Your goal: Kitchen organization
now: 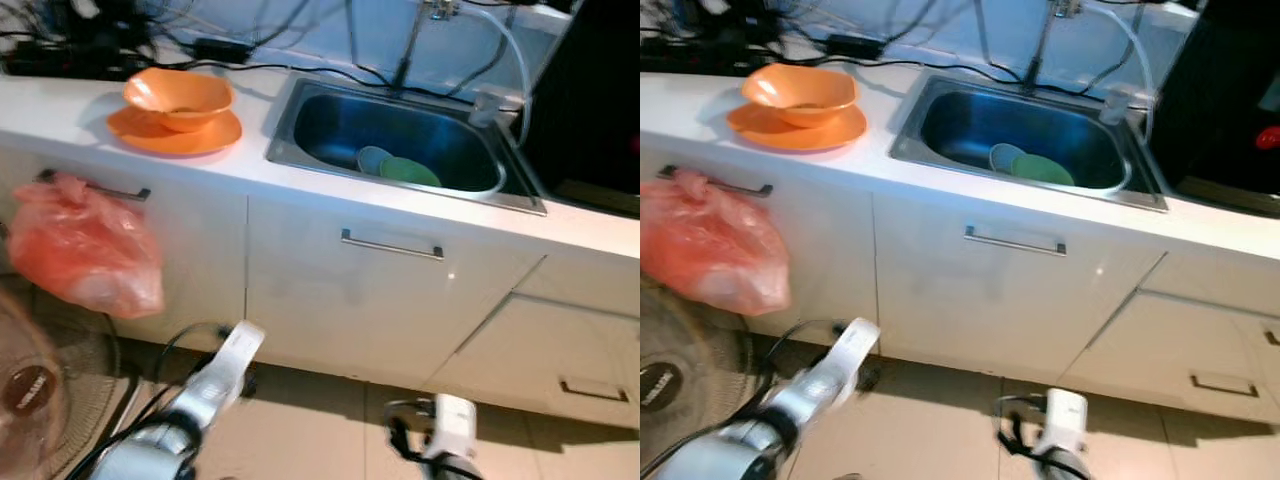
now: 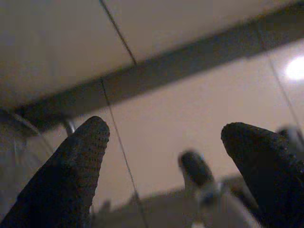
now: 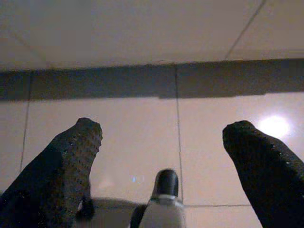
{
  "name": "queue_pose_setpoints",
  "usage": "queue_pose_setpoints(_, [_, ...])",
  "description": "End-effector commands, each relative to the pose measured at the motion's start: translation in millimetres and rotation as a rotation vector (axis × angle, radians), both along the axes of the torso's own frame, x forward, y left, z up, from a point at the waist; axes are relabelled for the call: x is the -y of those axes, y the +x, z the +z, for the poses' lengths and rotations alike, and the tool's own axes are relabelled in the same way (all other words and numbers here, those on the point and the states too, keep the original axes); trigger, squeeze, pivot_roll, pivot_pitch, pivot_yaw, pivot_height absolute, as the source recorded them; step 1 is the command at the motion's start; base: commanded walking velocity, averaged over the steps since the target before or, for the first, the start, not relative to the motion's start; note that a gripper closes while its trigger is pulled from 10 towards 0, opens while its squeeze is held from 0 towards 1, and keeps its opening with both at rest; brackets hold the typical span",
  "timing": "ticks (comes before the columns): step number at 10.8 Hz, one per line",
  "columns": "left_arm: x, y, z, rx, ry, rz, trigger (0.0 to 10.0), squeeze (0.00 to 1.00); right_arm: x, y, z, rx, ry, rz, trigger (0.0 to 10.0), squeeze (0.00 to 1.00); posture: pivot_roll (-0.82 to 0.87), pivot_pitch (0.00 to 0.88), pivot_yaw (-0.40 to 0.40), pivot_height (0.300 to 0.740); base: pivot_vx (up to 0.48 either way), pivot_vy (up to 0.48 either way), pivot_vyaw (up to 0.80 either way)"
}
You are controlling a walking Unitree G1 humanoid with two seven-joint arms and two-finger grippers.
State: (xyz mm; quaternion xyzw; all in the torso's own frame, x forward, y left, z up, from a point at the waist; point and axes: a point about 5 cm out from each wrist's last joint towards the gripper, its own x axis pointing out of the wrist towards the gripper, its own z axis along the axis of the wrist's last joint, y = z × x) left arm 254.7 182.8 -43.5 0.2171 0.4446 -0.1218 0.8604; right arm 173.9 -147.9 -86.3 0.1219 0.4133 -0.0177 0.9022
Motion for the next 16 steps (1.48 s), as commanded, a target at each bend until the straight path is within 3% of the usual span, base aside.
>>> queue_pose_setpoints(1, [2.8, -3.0, -2, -0.028, -0.004, -0.029, 10.0, 0.0, 6.0, 0.5, 0, 0.006, -0.021, 0.013, 10.0, 0.0, 0.16, 0.0, -0.14, 0.74, 0.0, 0.0, 0.0])
queue_pose_setpoints(3, [-12.1, -5.8, -2, -0.026, 0.03, 0.014, 10.0, 0.0, 16.3, -4.9, -3, -0.02, 0.005, -0.051, 10.0, 0.0, 0.25, 0.017, -0.184, 0.74, 0.0, 0.0, 0.0])
queue_pose_setpoints(4, [-18.7, -12.6, -6, -0.055, 0.059, 0.013, 10.0, 0.0, 22.3, -11.5, -6, -0.058, -0.036, -0.014, 10.0, 0.0, 0.27, 0.019, -0.183, 0.74, 0.0, 0.0, 0.0])
queue_pose_setpoints(5, [-31.0, -32.3, -16, -0.153, 0.111, -0.028, 10.0, 0.0, 36.8, -21.2, -9, -0.106, -0.08, -0.052, 10.0, 0.0, 0.23, 0.011, -0.159, 0.74, 0.0, 0.0, 0.0])
queue_pose_setpoints(6, [-33.0, -34.6, -17, -0.172, 0.131, -0.059, 10.0, 0.0, 42.1, -28.8, -12, -0.129, -0.101, -0.068, 10.0, 0.0, 0.23, 0.006, -0.149, 0.74, 0.0, 0.0, 0.0])
queue_pose_setpoints(7, [-32.1, -32.3, -16, -0.171, 0.149, -0.083, 10.0, 0.0, 46.8, -37.8, -14, -0.148, -0.107, -0.104, 10.0, 0.0, 0.23, 0.009, -0.145, 0.74, 0.0, 0.0, 0.0])
queue_pose_setpoints(9, [-12.7, -15.8, -9, -0.146, 0.118, -0.152, 10.0, 0.0, 42.3, -62.7, -22, -0.193, -0.079, -0.157, 10.0, 0.0, 0.2, 0.0, -0.13, 0.74, 0.0, 0.0, 0.0])
queue_pose_setpoints(11, [1.0, -14.2, -9, -0.167, 0.13, -0.221, 10.0, 0.0, 44.5, -63.2, -22, -0.184, -0.049, -0.255, 10.0, 0.0, 0.19, 0.0, -0.124, 0.74, 0.0, 0.0, 0.0])
queue_pose_setpoints(13, [4.3, -16.9, -11, -0.183, 0.126, -0.214, 10.0, 0.0, 45.4, -72.5, -24, -0.216, -0.071, -0.225, 10.0, 0.0, 0.19, 0.0, -0.128, 0.74, 0.0, 0.0, 0.0])
queue_pose_setpoints(16, [-5.5, -14.4, -10, -0.089, 0.125, -0.082, 10.0, 0.0, 50.3, -80.2, -25, -0.239, -0.091, -0.205, 10.0, 0.0, 0.18, 0.0, -0.144, 0.74, 0.0, 0.0, 0.0])
